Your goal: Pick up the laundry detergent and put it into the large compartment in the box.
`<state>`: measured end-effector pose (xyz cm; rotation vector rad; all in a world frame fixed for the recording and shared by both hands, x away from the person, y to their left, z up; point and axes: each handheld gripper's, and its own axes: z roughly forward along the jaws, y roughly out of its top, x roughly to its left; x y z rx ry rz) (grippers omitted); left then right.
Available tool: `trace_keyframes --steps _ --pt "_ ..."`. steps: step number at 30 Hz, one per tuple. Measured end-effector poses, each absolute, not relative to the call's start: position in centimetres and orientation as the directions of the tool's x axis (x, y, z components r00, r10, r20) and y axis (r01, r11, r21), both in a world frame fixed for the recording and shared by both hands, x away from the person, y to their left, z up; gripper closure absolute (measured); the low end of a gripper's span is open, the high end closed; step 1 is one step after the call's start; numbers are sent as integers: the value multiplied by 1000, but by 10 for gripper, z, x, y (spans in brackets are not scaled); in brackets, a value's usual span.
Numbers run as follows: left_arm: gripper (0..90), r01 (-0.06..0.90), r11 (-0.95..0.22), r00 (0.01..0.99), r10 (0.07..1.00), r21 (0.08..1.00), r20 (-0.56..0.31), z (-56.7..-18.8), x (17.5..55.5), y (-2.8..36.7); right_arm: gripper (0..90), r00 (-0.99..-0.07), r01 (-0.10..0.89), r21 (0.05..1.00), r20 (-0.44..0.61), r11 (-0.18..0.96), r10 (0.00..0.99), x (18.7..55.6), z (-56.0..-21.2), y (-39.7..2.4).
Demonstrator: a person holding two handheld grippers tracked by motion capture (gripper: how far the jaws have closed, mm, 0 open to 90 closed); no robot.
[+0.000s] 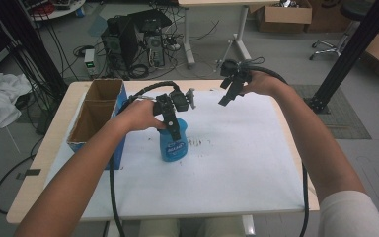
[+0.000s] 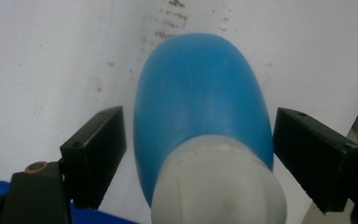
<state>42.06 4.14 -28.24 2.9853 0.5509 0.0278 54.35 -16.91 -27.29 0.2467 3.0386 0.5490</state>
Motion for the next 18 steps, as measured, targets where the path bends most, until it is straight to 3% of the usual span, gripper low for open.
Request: trace_keyframes --steps 18 --pt "204 356 -929 934 357 98 -5 -289 421 40 169 -986 150 359 -16 921 167 543 -272 -170"
